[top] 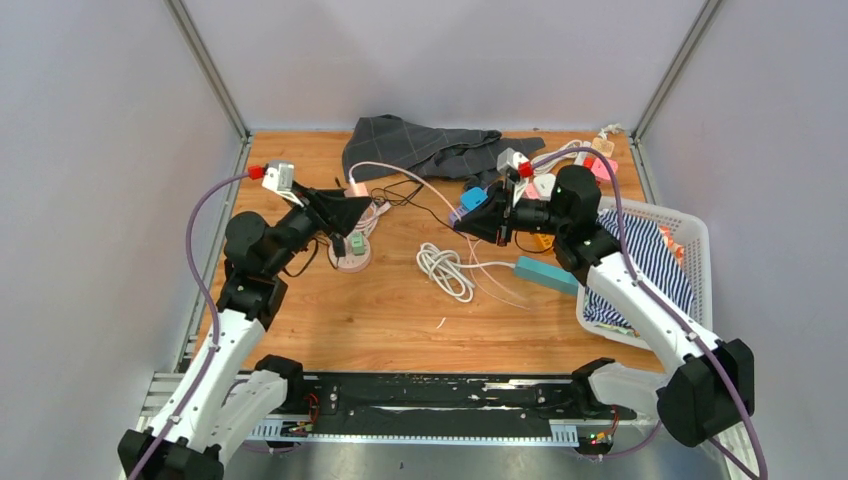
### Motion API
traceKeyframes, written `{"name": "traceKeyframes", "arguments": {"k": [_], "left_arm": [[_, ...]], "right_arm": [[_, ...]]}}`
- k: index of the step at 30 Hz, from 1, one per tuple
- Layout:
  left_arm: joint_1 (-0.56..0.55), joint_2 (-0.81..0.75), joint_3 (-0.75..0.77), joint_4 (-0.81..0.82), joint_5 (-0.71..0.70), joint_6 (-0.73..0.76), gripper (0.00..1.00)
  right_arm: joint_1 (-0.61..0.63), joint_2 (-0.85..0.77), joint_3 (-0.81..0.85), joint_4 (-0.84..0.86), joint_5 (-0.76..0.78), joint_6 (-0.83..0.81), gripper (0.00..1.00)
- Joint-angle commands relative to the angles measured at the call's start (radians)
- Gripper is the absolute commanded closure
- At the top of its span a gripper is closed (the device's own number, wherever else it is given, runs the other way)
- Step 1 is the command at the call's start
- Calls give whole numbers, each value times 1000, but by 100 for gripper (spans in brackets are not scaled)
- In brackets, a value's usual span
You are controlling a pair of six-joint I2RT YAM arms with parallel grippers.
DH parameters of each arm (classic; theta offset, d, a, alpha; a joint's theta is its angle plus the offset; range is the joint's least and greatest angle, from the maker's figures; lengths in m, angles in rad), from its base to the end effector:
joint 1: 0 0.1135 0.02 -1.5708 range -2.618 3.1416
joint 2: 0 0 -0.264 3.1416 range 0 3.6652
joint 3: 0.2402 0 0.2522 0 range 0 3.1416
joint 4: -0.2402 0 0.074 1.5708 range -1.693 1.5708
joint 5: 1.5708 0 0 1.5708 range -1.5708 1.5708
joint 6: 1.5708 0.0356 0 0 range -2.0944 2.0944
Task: Pull the plug off the socket
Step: Place the plug at the center of the board.
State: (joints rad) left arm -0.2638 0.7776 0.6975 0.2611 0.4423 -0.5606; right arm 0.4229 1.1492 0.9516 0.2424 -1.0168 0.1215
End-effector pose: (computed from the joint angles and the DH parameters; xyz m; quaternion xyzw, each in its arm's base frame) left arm 0.1749 -0.0630 0.3580 0.0743 0.6428 -0.4289 0.6304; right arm 0.2215 0.1329 0.3693 -0.4385 0.5440 0.4938 0.5177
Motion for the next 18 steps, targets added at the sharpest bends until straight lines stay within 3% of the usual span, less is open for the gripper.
{"name": "traceKeyframes", "arguments": {"k": [1,8,11,15,18], "left_arm": [[63,-57,-47,-137,-115,-68,100],[80,-264,-209,-379,-597,-38,100],[109,-278,-248,-422,-713,-56,100],[222,-217,-280,-398,-740,-110,100],[407,-99,-310,-310,-648,-166,100]], "right_arm": [[52,7,-58,112,9,-9,90],[213,134,-82,90,114,-100,87],[294,239,-49,47,147,-117,81],[360,306,-3,-33,165,-201,50],[364,290,1,-58,184,-235,33]]}}
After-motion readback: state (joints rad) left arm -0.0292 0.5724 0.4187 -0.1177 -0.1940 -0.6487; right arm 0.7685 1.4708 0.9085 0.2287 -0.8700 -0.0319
